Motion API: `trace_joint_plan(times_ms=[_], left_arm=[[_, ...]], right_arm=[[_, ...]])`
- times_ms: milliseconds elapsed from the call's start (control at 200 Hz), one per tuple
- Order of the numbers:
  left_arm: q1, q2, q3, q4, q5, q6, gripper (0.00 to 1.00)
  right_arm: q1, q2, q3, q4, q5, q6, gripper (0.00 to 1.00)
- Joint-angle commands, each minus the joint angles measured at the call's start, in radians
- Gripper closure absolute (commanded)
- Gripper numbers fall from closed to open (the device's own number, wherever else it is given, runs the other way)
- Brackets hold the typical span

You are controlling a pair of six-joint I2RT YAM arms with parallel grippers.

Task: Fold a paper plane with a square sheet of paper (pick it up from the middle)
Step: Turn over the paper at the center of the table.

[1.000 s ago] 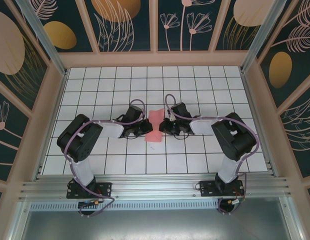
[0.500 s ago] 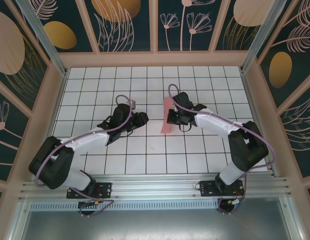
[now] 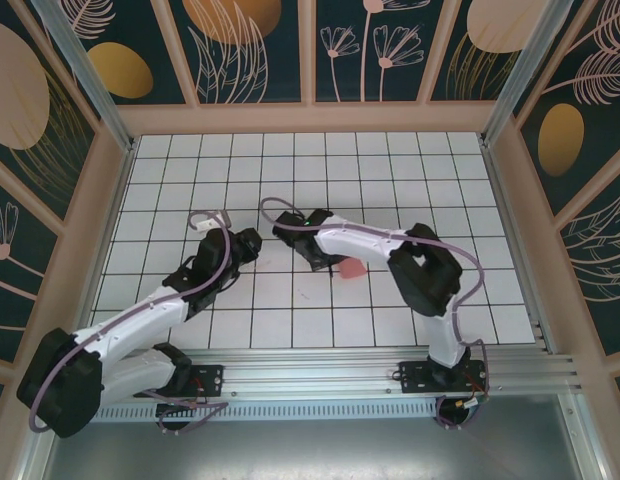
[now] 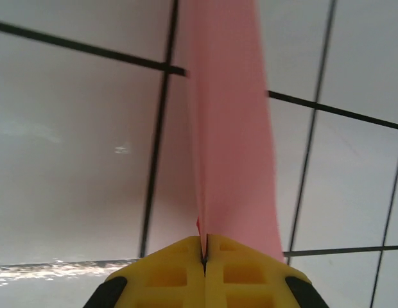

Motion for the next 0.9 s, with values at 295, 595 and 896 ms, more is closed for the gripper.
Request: trace_joint_plan(times_ms=[295,595,896], left_arm=[[0.017,-0.255,-0.101,-0.116,-0.186,-0.008,0.69],[0.018,-0.129,-0.079,0.070,0.110,0.087,0.61],[-0.038,0.303,0.126,0.182,0.471,0.097,0.67]], right_arm=[[0.029,0.047,0.018,0.216,-0.338,0.038,0.71],[-0.060,-0.354,-0.318,0.564,-0.492,0.037,0.54],[-0.263,-0.884,-0.723,0.801,-0.304,0.012,0.26]])
